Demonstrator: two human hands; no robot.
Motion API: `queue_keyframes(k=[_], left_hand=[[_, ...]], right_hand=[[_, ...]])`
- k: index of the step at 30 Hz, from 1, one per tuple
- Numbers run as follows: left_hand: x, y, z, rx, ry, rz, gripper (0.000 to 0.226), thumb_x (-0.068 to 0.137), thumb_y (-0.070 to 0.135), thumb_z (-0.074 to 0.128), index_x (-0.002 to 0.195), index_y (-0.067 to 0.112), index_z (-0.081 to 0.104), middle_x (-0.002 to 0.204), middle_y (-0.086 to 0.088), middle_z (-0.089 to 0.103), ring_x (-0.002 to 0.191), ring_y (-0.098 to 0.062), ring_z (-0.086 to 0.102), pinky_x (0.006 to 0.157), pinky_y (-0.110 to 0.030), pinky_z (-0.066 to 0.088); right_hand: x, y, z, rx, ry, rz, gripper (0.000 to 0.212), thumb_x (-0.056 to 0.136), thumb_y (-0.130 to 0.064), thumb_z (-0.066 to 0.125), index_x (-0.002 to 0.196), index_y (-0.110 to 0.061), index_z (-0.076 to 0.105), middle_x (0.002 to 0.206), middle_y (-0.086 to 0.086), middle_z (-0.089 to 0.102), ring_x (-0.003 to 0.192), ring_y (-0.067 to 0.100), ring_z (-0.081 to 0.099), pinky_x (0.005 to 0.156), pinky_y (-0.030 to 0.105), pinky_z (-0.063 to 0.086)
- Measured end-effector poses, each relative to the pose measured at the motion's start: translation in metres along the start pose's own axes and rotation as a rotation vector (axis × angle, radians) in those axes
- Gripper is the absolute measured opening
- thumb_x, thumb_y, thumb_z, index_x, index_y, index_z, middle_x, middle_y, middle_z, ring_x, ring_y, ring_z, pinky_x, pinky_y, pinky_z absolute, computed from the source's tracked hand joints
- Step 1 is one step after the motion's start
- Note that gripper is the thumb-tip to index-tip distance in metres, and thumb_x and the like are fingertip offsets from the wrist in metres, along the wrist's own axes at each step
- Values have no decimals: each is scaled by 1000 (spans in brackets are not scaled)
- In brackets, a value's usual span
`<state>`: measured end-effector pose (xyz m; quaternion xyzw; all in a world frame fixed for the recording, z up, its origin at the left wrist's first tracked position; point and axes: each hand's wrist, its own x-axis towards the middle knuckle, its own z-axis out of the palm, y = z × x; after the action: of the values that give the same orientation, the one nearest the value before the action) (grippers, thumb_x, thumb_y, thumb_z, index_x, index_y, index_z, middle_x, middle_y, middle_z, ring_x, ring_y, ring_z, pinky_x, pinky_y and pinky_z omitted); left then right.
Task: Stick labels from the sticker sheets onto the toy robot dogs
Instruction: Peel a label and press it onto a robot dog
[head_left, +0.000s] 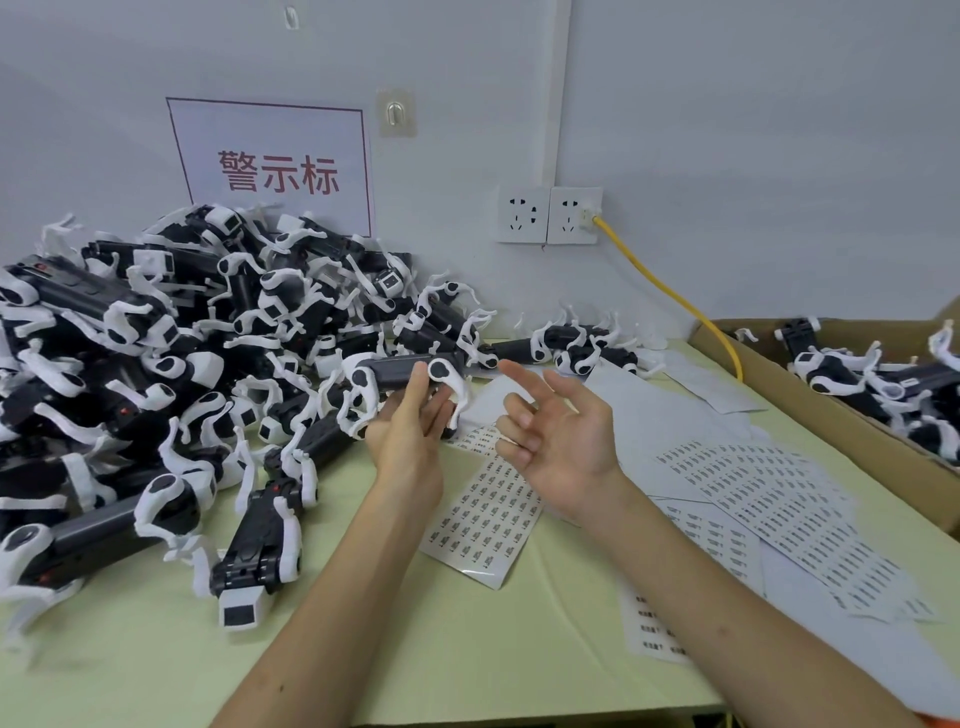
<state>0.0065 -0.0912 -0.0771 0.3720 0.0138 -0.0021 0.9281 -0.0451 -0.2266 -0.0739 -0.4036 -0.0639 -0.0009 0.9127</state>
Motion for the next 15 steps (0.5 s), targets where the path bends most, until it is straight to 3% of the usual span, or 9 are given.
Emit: queue_keyframes(k=[5, 9, 11, 15], left_hand=[[-2, -3, 1, 112, -20, 39, 27, 97, 17, 70, 112, -6, 66, 99, -15, 76, 88, -23, 75, 83, -27, 62], [-4, -5, 2, 191, -70, 77, 21, 99, 18, 68, 107, -1, 65, 95, -13, 73, 86, -24, 73, 79, -26, 62], [-5, -6, 3, 216, -101, 86, 19, 100, 19, 67, 106, 1, 67, 93, -12, 74, 83, -22, 73, 77, -25, 61], [-8, -6, 4, 273, -170, 111, 15, 100, 20, 67, 102, 5, 69, 89, -9, 77, 78, -20, 73, 72, -23, 59]], right_hand=[[2, -3, -1, -90, 96, -41, 39, 80, -36, 60, 105, -13, 79, 63, 0, 40, 55, 14, 20, 52, 27, 16], [4, -1, 1, -331, 258, -141, 29, 89, -31, 59, 106, -19, 79, 73, 0, 50, 55, 11, 33, 51, 24, 25], [3, 0, 3, -475, 287, -188, 26, 90, -35, 61, 109, -28, 78, 86, -3, 58, 68, 11, 47, 61, 25, 36], [2, 3, 8, -710, 207, -218, 47, 82, -48, 65, 128, -40, 65, 119, -12, 67, 107, 8, 64, 85, 27, 45]])
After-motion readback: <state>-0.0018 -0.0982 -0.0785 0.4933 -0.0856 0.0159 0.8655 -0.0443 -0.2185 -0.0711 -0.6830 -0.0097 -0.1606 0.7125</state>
